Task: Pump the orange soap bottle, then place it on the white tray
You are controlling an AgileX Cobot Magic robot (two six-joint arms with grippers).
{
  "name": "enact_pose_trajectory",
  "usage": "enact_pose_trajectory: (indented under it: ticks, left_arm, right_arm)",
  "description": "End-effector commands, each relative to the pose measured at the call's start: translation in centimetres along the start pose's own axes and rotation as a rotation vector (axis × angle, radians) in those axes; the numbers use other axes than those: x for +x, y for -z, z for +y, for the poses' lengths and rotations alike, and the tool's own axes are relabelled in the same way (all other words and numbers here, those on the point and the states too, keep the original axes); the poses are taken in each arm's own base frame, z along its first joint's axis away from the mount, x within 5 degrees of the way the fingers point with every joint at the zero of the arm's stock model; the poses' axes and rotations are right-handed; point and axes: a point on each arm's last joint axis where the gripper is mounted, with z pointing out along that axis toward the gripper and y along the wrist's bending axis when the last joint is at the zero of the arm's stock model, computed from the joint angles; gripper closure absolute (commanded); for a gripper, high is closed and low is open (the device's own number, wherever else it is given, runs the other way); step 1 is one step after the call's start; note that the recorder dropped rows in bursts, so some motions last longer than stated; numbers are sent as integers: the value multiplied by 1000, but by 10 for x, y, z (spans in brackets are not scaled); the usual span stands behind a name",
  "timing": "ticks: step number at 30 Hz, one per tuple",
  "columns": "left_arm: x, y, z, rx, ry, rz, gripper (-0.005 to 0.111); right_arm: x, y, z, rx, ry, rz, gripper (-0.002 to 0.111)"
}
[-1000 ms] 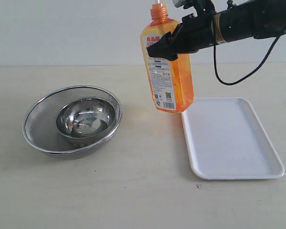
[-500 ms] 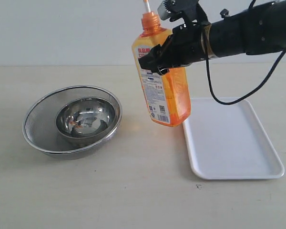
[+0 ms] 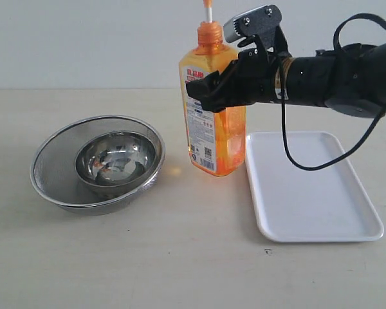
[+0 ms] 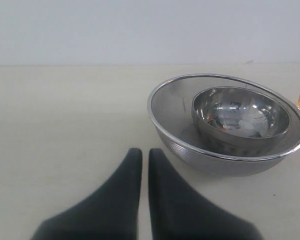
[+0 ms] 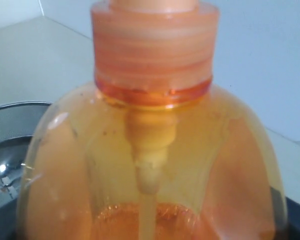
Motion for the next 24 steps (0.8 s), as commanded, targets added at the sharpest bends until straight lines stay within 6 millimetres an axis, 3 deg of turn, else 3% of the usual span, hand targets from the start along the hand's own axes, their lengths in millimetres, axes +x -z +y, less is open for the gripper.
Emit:
enact_pose_trajectory:
  ticks: [1, 12, 17, 24]
  left_arm:
    - [1, 0, 0, -1, 16, -3, 102]
    - [1, 0, 0, -1, 16, -3, 102]
    - [1, 0, 0, -1, 16, -3, 102]
    - [1, 0, 0, -1, 16, -3, 102]
  right_arm:
    - [-17, 8, 7, -42, 36, -168, 108]
    - [-18, 7, 5, -23, 71, -211, 108]
    - [-2, -5, 2, -26, 26, -230, 108]
    - [-1, -7, -2, 9, 20, -259, 108]
